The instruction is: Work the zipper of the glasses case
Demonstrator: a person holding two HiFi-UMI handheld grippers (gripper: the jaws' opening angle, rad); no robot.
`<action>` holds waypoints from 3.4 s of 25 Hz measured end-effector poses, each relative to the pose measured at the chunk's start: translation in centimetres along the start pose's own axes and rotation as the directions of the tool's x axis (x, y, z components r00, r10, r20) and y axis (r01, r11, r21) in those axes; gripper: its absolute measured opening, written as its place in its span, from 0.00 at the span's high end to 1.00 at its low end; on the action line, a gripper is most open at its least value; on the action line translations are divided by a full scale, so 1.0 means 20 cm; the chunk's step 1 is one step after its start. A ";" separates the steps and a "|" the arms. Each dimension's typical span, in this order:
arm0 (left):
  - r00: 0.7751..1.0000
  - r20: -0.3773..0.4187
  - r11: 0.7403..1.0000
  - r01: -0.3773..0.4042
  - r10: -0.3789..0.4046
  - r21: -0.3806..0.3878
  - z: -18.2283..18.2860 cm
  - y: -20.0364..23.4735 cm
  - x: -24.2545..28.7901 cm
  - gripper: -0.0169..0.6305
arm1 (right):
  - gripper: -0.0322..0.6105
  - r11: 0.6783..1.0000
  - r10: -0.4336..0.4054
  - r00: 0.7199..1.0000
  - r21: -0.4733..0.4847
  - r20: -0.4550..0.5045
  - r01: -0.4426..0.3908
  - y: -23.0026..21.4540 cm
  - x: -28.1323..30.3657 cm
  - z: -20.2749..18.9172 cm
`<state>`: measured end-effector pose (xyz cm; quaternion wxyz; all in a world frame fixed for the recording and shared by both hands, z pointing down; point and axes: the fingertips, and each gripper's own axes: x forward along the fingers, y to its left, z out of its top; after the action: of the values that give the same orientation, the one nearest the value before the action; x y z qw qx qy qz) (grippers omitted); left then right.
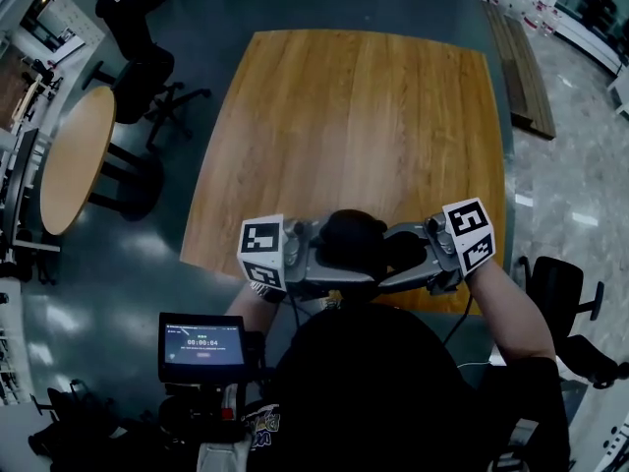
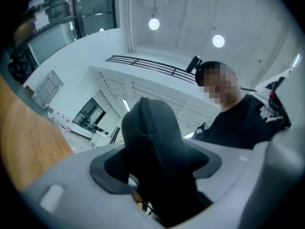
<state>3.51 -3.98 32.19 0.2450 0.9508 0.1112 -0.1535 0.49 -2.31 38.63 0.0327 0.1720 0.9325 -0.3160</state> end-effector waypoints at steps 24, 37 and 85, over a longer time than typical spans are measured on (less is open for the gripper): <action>0.407 0.842 0.917 0.028 0.353 -0.398 0.54 0.26 -0.62 0.56 | 0.89 0.361 -0.595 0.619 -0.517 0.513 0.776 0.16 -0.25 0.48; 0.442 0.809 0.911 -0.050 0.387 -0.409 0.56 0.32 -0.60 0.57 | 0.75 0.625 -0.550 0.600 -0.189 0.581 0.757 0.04 -0.30 0.45; 0.108 0.834 0.782 0.298 0.542 -0.547 0.38 0.53 -0.75 0.57 | 0.80 0.080 -0.746 0.497 -0.681 0.444 0.728 0.02 -0.03 0.43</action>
<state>-9.07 -18.89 35.70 0.5541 0.4710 -0.1246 -0.6750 0.77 -7.44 31.62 -0.0650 -0.3530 0.9161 0.1787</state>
